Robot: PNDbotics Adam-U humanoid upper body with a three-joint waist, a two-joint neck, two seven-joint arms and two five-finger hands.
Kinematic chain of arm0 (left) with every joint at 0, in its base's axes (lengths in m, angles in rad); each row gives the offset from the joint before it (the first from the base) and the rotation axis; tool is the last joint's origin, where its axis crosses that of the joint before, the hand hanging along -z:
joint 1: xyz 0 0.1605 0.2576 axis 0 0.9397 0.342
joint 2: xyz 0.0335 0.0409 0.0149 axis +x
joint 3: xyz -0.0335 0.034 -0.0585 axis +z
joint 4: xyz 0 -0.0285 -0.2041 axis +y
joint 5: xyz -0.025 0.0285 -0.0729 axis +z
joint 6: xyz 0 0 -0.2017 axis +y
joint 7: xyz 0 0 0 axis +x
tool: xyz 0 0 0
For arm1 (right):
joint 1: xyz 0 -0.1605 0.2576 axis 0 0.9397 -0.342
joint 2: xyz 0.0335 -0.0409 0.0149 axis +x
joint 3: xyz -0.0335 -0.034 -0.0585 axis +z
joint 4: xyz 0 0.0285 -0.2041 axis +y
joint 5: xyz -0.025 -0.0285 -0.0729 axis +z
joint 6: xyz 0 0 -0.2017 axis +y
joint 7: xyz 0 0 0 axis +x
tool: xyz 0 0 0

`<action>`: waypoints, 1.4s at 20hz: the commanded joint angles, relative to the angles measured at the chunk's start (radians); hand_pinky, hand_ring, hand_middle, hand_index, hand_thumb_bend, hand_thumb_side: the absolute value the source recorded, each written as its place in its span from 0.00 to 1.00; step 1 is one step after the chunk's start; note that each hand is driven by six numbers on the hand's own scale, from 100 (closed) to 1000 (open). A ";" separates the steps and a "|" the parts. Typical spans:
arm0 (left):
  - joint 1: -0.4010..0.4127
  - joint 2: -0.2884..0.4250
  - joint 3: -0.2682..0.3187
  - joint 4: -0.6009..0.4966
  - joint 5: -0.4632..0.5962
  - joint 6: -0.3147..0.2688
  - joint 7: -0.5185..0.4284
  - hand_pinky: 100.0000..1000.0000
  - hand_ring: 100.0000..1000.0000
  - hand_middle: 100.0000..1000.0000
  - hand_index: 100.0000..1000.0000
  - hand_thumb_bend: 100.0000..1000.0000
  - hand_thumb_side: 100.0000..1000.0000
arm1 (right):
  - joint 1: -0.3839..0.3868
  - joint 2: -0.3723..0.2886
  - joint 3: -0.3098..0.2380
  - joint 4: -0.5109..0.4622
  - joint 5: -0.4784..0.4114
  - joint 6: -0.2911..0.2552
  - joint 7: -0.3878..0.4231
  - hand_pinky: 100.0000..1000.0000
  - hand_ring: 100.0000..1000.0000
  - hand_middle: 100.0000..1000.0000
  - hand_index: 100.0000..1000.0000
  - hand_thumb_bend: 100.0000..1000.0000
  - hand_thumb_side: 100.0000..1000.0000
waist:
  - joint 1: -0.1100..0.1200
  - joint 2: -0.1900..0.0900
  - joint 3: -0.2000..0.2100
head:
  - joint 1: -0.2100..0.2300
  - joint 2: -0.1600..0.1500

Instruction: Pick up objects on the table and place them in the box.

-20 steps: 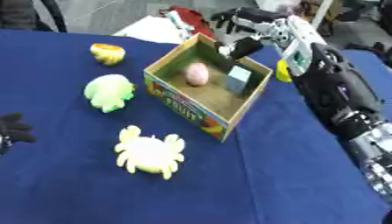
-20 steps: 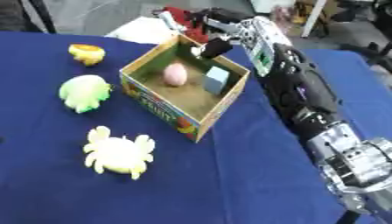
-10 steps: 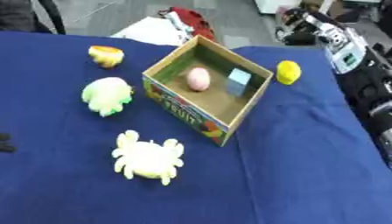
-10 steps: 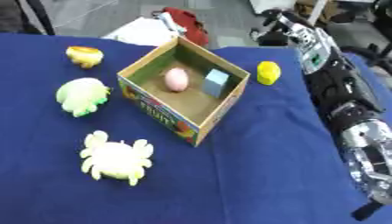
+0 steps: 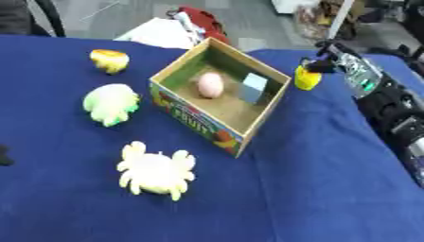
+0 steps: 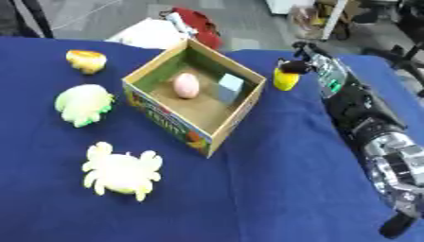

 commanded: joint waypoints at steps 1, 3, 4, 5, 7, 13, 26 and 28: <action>-0.012 0.019 0.000 -0.020 -0.002 -0.002 -0.002 0.74 0.50 0.54 0.77 0.00 0.87 | -0.020 -0.024 0.014 0.021 0.015 0.007 0.004 0.75 0.78 0.84 0.97 0.01 0.48 | -0.005 0.000 -0.002 | -0.006 -0.006; -0.013 0.019 0.000 -0.020 -0.002 -0.002 -0.002 0.74 0.50 0.54 0.77 0.00 0.87 | -0.019 -0.021 0.021 0.027 0.036 0.012 0.021 0.75 0.79 0.84 0.97 0.03 0.47 | -0.004 0.000 -0.004 | -0.007 -0.006; -0.013 0.019 0.000 -0.020 -0.002 -0.002 -0.002 0.74 0.50 0.54 0.77 0.00 0.87 | -0.018 -0.020 0.022 0.028 0.047 0.014 0.030 0.75 0.79 0.83 0.97 0.03 0.47 | -0.003 0.001 -0.005 | -0.007 -0.007; -0.013 0.019 0.000 -0.020 -0.002 -0.002 -0.002 0.74 0.50 0.54 0.77 0.00 0.87 | -0.018 -0.017 0.022 0.027 0.058 0.016 0.036 0.75 0.79 0.83 0.96 0.03 0.46 | -0.003 0.001 -0.005 | -0.007 -0.007; -0.013 0.018 0.000 -0.019 -0.002 -0.002 -0.002 0.74 0.50 0.53 0.77 0.00 0.87 | -0.015 -0.013 0.021 0.024 0.076 0.018 0.045 0.75 0.79 0.80 0.94 0.03 0.42 | -0.003 0.002 -0.005 | -0.008 -0.008; -0.014 0.016 0.001 -0.019 -0.002 -0.002 -0.002 0.75 0.50 0.53 0.77 0.00 0.87 | -0.008 0.007 0.020 0.014 0.117 0.006 0.059 0.74 0.76 0.73 0.71 0.00 0.19 | 0.000 0.004 -0.005 | -0.004 -0.009; 0.001 0.008 0.002 -0.017 0.001 -0.001 0.000 0.75 0.49 0.53 0.77 0.00 0.87 | -0.020 0.009 0.032 -0.171 0.188 -0.093 0.011 0.70 0.68 0.60 0.30 0.00 0.00 | 0.008 -0.019 -0.044 | 0.007 0.009; 0.005 0.007 0.002 -0.016 0.001 -0.001 -0.001 0.75 0.49 0.53 0.77 0.00 0.86 | -0.029 0.014 0.047 -0.229 0.196 -0.127 0.028 0.70 0.67 0.60 0.30 0.00 0.00 | 0.008 -0.025 -0.051 | 0.012 0.013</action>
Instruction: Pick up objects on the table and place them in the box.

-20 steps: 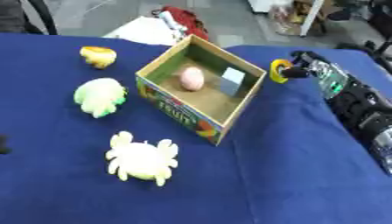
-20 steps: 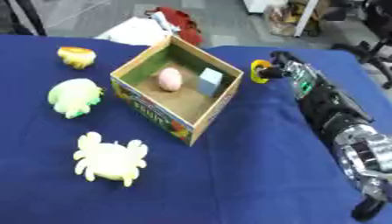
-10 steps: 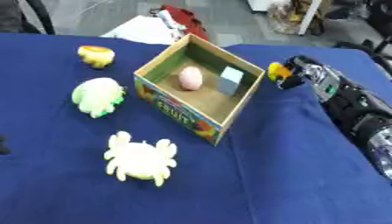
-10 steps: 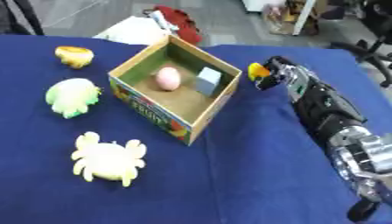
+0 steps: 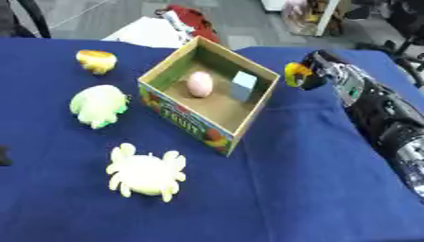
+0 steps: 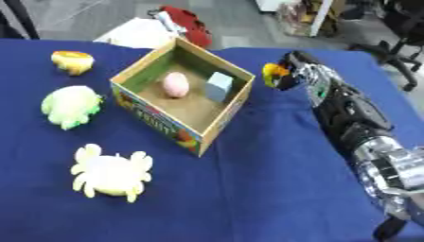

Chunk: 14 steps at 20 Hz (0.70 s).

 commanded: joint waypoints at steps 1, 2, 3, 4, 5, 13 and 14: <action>-0.001 0.008 0.002 -0.016 0.000 -0.001 0.000 0.75 0.49 0.53 0.77 0.00 0.86 | -0.035 -0.019 0.023 -0.109 0.013 -0.054 0.022 0.70 0.67 0.60 0.30 0.00 0.00 | 0.008 -0.031 -0.006 | 0.009 0.009; 0.001 0.007 0.002 -0.015 0.000 -0.001 0.000 0.75 0.49 0.53 0.77 0.00 0.86 | -0.040 -0.012 0.037 -0.137 0.006 -0.071 0.034 0.70 0.67 0.60 0.30 0.00 0.00 | 0.008 -0.033 -0.008 | 0.011 0.011; 0.002 0.007 0.002 -0.015 0.000 -0.001 0.000 0.75 0.49 0.53 0.77 0.00 0.86 | -0.043 -0.005 0.049 -0.163 -0.003 -0.087 0.047 0.70 0.67 0.60 0.31 0.00 0.00 | 0.008 -0.035 -0.009 | 0.013 0.013; 0.003 0.007 0.002 -0.015 0.000 -0.001 0.000 0.75 0.49 0.53 0.77 0.00 0.86 | -0.047 0.006 0.065 -0.188 -0.014 -0.103 0.060 0.70 0.67 0.60 0.32 0.00 0.00 | 0.009 -0.037 -0.011 | 0.015 0.014; 0.003 0.007 0.001 -0.015 0.000 -0.001 0.000 0.75 0.49 0.53 0.77 0.00 0.86 | -0.046 0.013 0.078 -0.215 -0.026 -0.119 0.076 0.71 0.67 0.60 0.32 0.00 0.00 | 0.009 -0.038 -0.012 | 0.017 0.015; -0.001 0.002 -0.002 -0.017 0.002 -0.001 -0.003 0.75 0.49 0.53 0.77 0.00 0.86 | -0.043 0.119 0.163 -0.338 -0.001 -0.185 0.215 0.73 0.72 0.66 0.57 0.00 0.00 | 0.013 -0.039 0.000 | 0.022 0.011; -0.002 0.001 -0.001 -0.017 0.002 -0.001 -0.003 0.75 0.49 0.53 0.77 0.00 0.86 | -0.042 0.130 0.170 -0.345 0.009 -0.190 0.234 0.74 0.72 0.67 0.64 0.00 0.00 | 0.013 -0.039 0.001 | 0.023 0.010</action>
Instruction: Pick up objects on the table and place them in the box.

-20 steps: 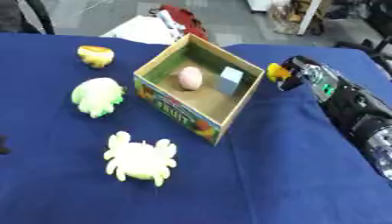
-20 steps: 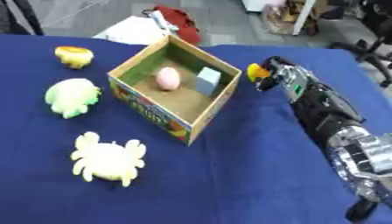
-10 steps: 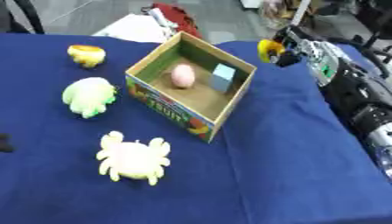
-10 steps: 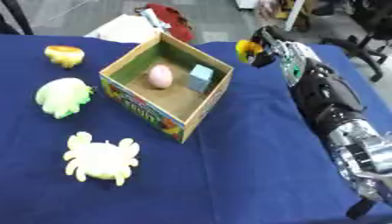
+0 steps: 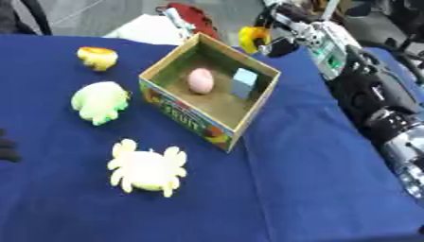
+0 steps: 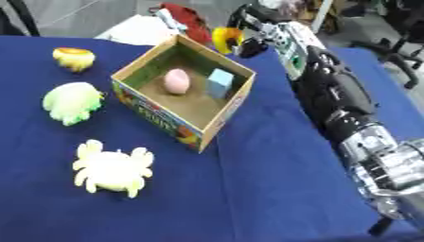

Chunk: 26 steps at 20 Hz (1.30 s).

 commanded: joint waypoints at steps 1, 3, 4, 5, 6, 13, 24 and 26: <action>-0.010 0.002 0.000 -0.018 0.002 -0.001 -0.001 0.75 0.49 0.53 0.77 0.00 0.86 | -0.020 0.012 0.018 -0.044 0.030 -0.013 0.055 0.74 0.73 0.67 0.68 0.00 0.00 | 0.013 -0.032 0.000 | 0.005 -0.004; -0.012 0.001 -0.001 -0.018 0.003 -0.001 -0.001 0.75 0.49 0.53 0.77 0.00 0.85 | -0.015 0.023 0.032 -0.068 0.055 -0.025 0.088 0.76 0.76 0.73 0.89 0.00 0.17 | 0.015 -0.033 -0.003 | 0.009 -0.003; -0.012 0.000 -0.001 -0.018 0.003 -0.001 -0.002 0.75 0.49 0.53 0.77 0.00 0.85 | -0.010 0.023 0.041 -0.086 0.069 -0.033 0.105 0.78 0.78 0.76 0.94 0.06 0.28 | 0.015 -0.033 -0.005 | 0.011 -0.003; -0.012 0.001 0.000 -0.019 0.002 -0.001 -0.002 0.75 0.49 0.53 0.77 0.00 0.85 | -0.005 0.022 0.048 -0.107 0.083 -0.041 0.121 0.78 0.79 0.78 0.96 0.10 0.33 | 0.016 -0.034 -0.008 | 0.013 -0.003; -0.012 0.001 0.001 -0.019 0.002 -0.001 -0.001 0.75 0.49 0.53 0.77 0.00 0.85 | 0.000 0.017 0.053 -0.123 0.097 -0.045 0.133 0.81 0.83 0.83 1.00 0.21 0.41 | 0.017 -0.035 -0.011 | 0.015 -0.002; -0.022 0.016 0.010 -0.020 -0.006 0.002 0.009 0.75 0.49 0.54 0.77 0.00 0.83 | 0.064 -0.047 0.048 -0.308 0.145 -0.060 0.095 0.81 0.83 0.88 1.00 0.09 0.41 | 0.025 -0.043 -0.051 | 0.045 0.005; -0.220 0.185 0.044 0.015 -0.053 0.017 0.044 0.74 0.50 0.55 0.78 0.00 0.65 | 0.297 -0.070 -0.135 -0.605 -0.032 -0.015 -0.085 0.64 0.62 0.68 0.89 0.00 0.31 | 0.047 -0.058 -0.168 | 0.172 0.008; -0.269 0.229 0.050 0.039 -0.078 0.022 0.046 0.74 0.51 0.56 0.78 0.00 0.60 | 0.349 -0.047 -0.158 -0.657 -0.064 0.008 -0.117 0.62 0.59 0.66 0.88 0.00 0.32 | 0.049 -0.062 -0.194 | 0.202 0.009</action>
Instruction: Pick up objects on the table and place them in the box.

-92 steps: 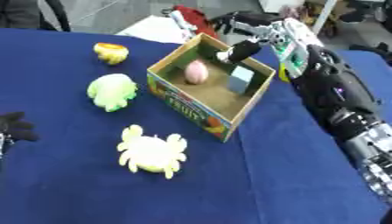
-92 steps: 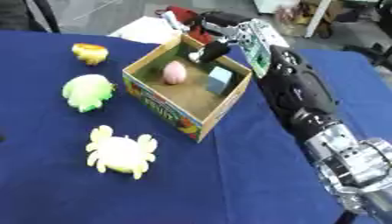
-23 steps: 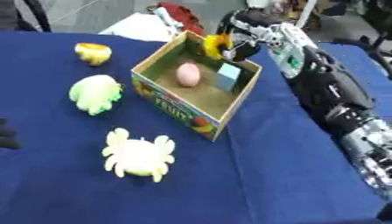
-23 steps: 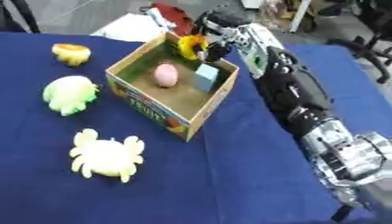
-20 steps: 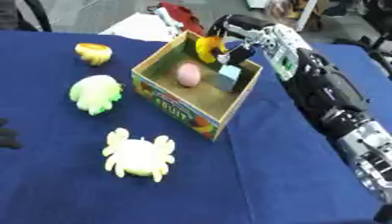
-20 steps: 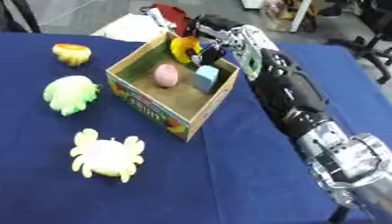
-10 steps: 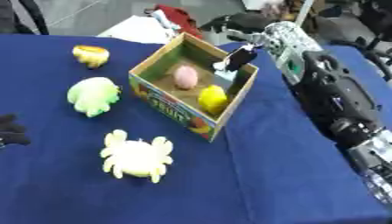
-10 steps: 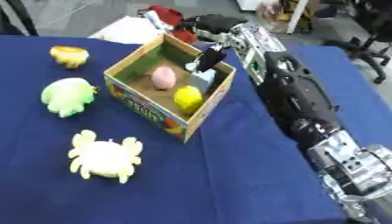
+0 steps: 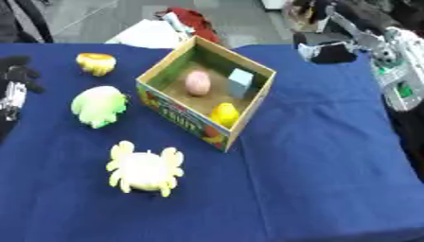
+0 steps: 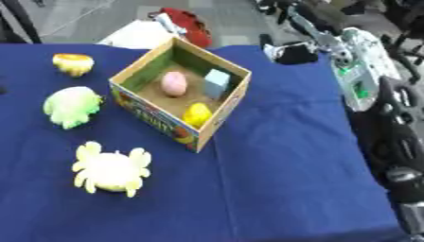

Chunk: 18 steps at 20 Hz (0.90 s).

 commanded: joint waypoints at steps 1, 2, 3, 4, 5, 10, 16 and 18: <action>-0.067 0.093 0.017 0.024 -0.041 0.006 0.005 0.74 0.51 0.56 0.79 0.00 0.59 | 0.039 0.013 -0.046 -0.102 -0.057 0.035 -0.054 0.62 0.59 0.66 0.88 0.00 0.32 | 0.018 -0.035 -0.021 | 0.050 0.001; -0.090 0.116 0.017 0.039 -0.056 0.008 0.000 0.75 0.52 0.57 0.79 0.00 0.56 | 0.065 0.023 -0.053 -0.127 -0.072 0.046 -0.069 0.62 0.59 0.66 0.88 0.00 0.33 | 0.020 -0.036 -0.032 | 0.064 0.001; -0.115 0.140 0.015 0.056 -0.071 0.010 -0.009 0.75 0.52 0.57 0.79 0.00 0.53 | 0.090 0.034 -0.060 -0.153 -0.088 0.057 -0.085 0.61 0.58 0.65 0.88 0.00 0.33 | 0.022 -0.037 -0.044 | 0.080 0.001; -0.140 0.164 0.013 0.075 -0.087 0.012 -0.017 0.75 0.52 0.57 0.79 0.00 0.51 | 0.116 0.043 -0.064 -0.178 -0.104 0.066 -0.101 0.61 0.58 0.65 0.88 0.00 0.34 | 0.023 -0.038 -0.054 | 0.092 0.001; -0.165 0.188 0.007 0.097 -0.102 0.014 -0.027 0.75 0.53 0.58 0.80 0.00 0.49 | 0.141 0.051 -0.067 -0.204 -0.119 0.074 -0.116 0.61 0.58 0.65 0.88 0.00 0.34 | 0.024 -0.039 -0.064 | 0.105 0.000; -0.306 0.252 -0.051 0.265 -0.358 -0.007 -0.098 0.76 0.59 0.64 0.83 0.00 0.33 | 0.288 0.011 -0.038 -0.353 -0.538 0.121 -0.298 0.60 0.57 0.64 0.87 0.00 0.37 | 0.029 -0.040 -0.096 | 0.147 0.005; -0.454 0.228 -0.113 0.541 -0.798 -0.089 -0.188 0.78 0.72 0.73 0.87 0.01 0.15 | 0.341 0.031 -0.053 -0.379 -0.624 0.135 -0.301 0.60 0.56 0.62 0.85 0.00 0.40 | 0.038 -0.045 -0.121 | 0.169 0.015; -0.503 0.186 -0.111 0.656 -0.935 -0.098 -0.213 0.78 0.74 0.75 0.88 0.08 0.16 | 0.352 0.038 -0.054 -0.374 -0.624 0.138 -0.302 0.60 0.56 0.62 0.85 0.00 0.40 | 0.038 -0.047 -0.128 | 0.173 0.016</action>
